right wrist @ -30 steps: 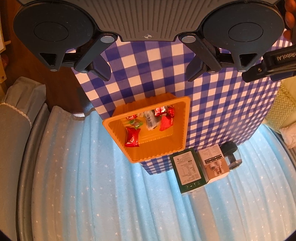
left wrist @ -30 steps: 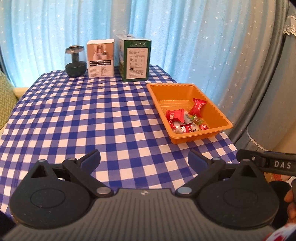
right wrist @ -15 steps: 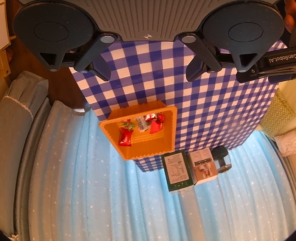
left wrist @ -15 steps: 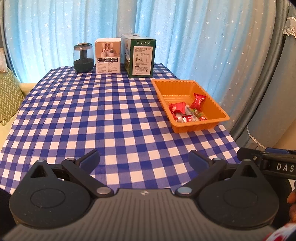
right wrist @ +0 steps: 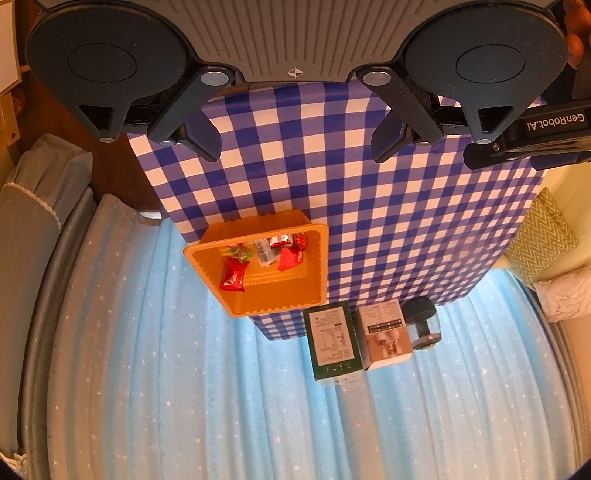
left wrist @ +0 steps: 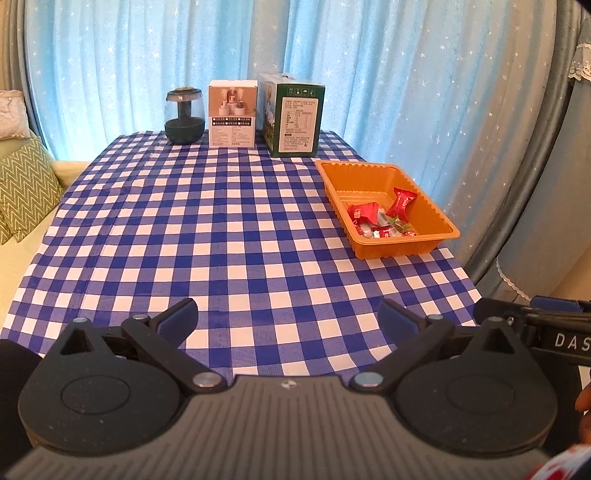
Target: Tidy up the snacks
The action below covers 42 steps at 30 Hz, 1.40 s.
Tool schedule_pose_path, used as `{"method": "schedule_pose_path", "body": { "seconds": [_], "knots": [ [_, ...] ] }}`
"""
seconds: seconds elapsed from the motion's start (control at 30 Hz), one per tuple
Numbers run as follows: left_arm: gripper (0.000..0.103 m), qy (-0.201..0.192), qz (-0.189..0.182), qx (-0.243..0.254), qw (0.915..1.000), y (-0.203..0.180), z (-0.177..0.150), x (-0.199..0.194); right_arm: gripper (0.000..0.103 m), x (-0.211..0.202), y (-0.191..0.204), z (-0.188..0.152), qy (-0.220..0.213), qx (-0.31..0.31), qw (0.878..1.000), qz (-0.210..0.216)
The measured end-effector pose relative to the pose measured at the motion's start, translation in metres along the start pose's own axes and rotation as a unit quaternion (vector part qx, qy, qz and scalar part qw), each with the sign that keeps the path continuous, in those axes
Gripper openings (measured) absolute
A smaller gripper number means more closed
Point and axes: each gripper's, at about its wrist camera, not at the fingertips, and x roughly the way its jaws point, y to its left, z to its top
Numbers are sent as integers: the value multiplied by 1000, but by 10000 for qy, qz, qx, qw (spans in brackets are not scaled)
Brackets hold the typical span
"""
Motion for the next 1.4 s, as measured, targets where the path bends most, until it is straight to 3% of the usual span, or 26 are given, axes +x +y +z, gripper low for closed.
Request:
{"method": "schedule_pose_path", "body": {
  "seconds": [0.47,1.4],
  "knots": [
    [103,-174,-12,7,9998,3,-2,-17,88,-15,6,-5,-140,-103,9998,53],
    [103,-133,-98,107,9998,-1,-5,-17,88,-14,1,-7,-204,-103,9997,6]
  ]
}}
